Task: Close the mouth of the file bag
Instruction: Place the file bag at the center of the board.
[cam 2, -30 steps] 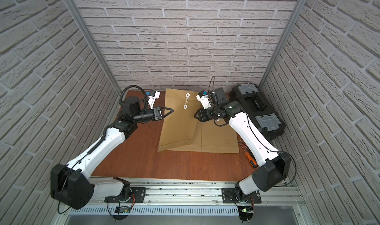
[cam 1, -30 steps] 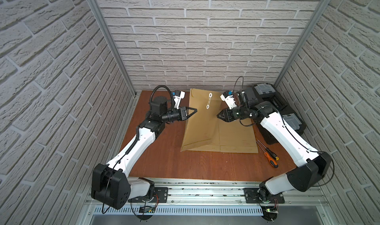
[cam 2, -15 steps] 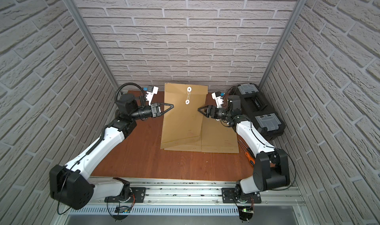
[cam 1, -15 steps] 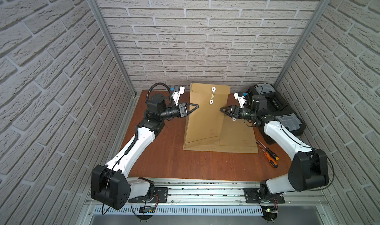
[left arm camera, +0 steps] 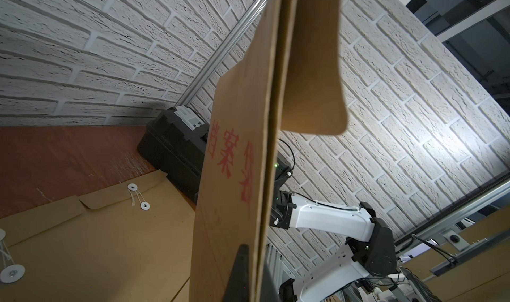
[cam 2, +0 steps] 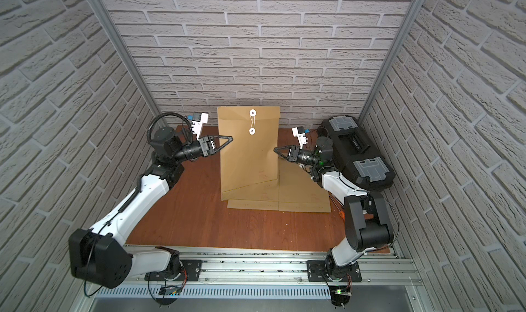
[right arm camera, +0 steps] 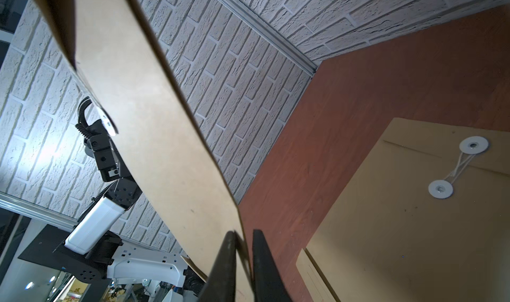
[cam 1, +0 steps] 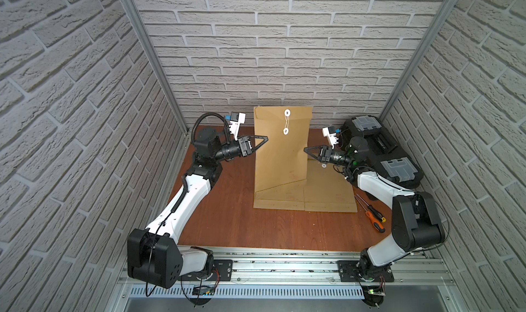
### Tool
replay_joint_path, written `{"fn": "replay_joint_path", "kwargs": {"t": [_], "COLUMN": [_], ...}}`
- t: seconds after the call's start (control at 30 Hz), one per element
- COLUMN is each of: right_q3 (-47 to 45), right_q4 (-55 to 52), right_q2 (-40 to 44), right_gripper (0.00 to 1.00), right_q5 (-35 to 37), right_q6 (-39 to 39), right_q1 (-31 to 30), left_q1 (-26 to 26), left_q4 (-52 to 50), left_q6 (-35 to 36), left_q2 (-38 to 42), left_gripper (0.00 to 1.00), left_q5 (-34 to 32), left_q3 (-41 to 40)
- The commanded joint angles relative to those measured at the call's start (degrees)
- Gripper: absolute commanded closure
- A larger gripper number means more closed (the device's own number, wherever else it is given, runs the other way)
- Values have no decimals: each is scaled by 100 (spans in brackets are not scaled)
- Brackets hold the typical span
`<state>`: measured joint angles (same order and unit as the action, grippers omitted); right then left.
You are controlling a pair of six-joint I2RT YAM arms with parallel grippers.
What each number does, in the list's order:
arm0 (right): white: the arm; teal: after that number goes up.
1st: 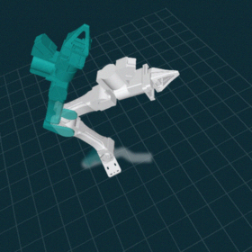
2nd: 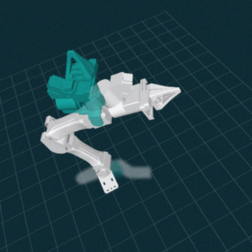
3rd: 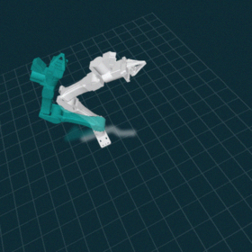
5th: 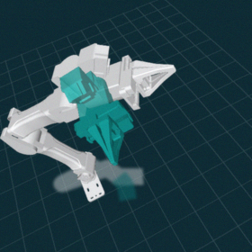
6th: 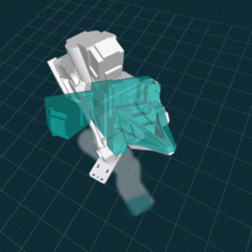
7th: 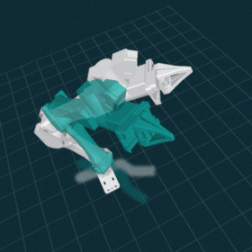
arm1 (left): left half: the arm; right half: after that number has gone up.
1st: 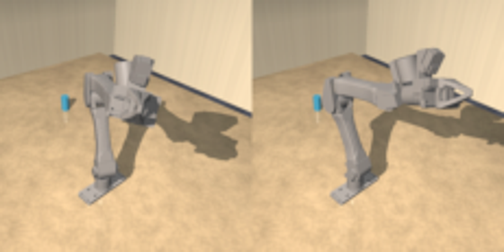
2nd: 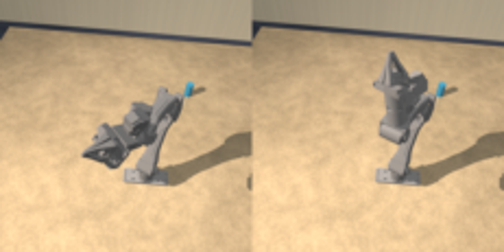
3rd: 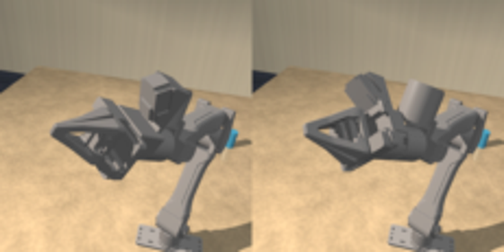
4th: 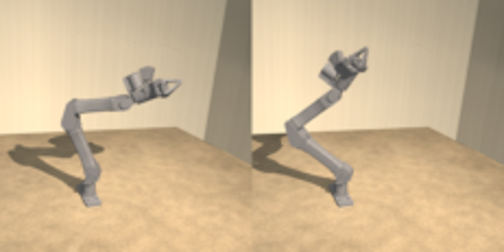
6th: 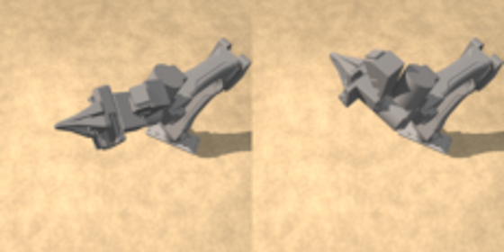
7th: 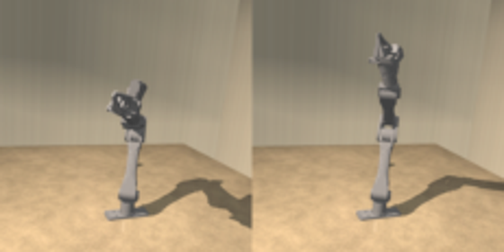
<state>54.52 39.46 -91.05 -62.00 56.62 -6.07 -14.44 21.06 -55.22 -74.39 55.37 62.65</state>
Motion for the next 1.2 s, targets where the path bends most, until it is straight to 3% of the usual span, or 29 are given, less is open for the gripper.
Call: {"fn": "replay_joint_path", "kwargs": {"t": [0.0,0.2,0.37,0.6,0.73,0.9,1.17], "right_q3": [-52,141,-82,-19,216,523,1081], "right_q4": [766,-979,-736,160,550,246,-435], "right_q2": [120,381,263,-609,-1171,-1551,-2187], "right_gripper": [96,97,97,97,97,97,97], "right_q5": [-195,355,1038,2024,2443,3065,4136], "right_q6": [300,-776,-451,318,739,817,1201], "right_q1": [-124,-530,-981,-1834,-2157,-2472,-3026], "left_q1": [193,801,1545,2350,2780,3147,3197], "left_q4": [257,-395,-835,-1299,-1890,-2746,-4145], "left_q6": [-38,321,390,431,691,1132,2131], "left_q2": [-75,84,349,350,381,433,789], "left_gripper": [100,77,56,48,45,41,35], "left_q5": [42,-146,-352,-654,-888,-1351,-3129], "left_q3": [-124,-428,-1099,-1780,-1724,-1517,-981]}}
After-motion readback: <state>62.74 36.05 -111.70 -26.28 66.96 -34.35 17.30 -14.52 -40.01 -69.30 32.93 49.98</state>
